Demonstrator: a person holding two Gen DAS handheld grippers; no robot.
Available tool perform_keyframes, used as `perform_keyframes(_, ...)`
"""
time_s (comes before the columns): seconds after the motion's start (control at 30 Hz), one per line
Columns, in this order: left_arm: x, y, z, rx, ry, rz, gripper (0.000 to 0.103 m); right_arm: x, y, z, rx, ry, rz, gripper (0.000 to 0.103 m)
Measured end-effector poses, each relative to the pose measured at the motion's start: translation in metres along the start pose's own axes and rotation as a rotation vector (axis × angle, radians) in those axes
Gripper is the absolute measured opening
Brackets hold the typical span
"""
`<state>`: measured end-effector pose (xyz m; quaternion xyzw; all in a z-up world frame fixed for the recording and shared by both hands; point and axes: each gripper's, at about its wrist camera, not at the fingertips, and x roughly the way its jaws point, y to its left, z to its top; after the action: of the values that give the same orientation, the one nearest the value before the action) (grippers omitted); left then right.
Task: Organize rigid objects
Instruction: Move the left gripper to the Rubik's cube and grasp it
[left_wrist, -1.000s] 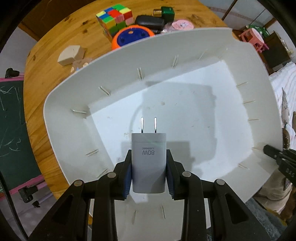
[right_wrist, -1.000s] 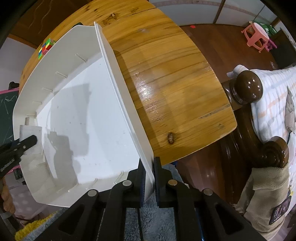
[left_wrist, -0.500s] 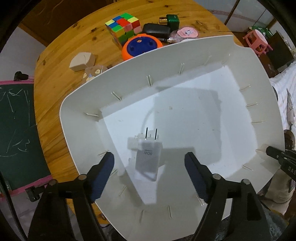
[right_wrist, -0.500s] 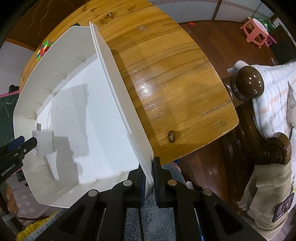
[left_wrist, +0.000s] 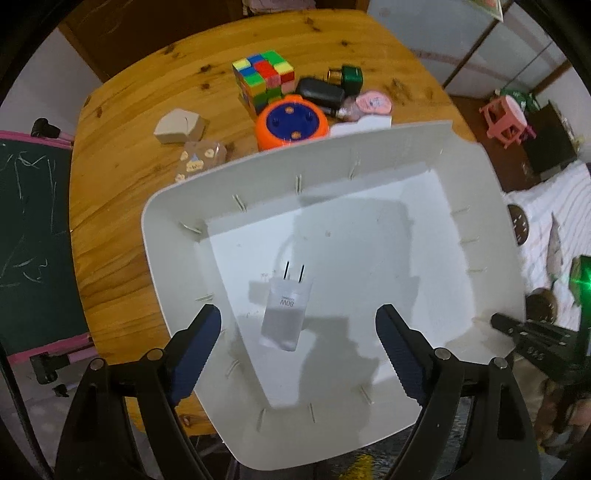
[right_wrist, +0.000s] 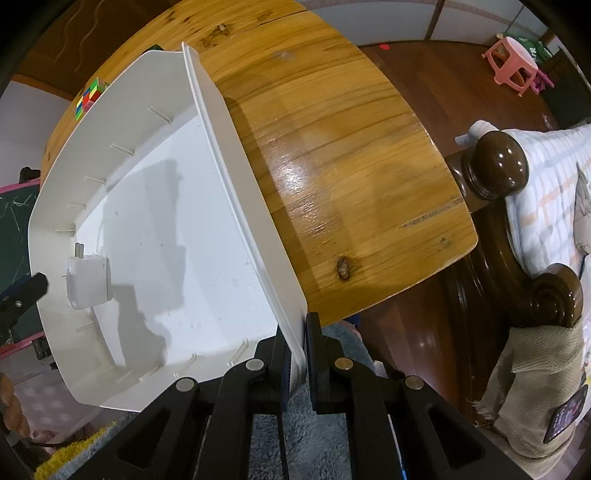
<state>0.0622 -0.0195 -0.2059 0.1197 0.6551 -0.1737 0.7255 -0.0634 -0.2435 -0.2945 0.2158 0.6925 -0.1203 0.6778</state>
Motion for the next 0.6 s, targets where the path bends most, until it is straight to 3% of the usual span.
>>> perform_keyframes(0.3, -0.032, 0.011, 0.005, -0.058, -0.07, -0.074, 0.088, -0.003, 0.0, 0.0, -0.001, -0.005, -0.001, 0.007)
perform_keyframes(0.6, -0.069, 0.014, 0.008, -0.035, -0.164, -0.125, 0.088, -0.003, 0.0, 0.001, 0.002, -0.006, -0.005, 0.007)
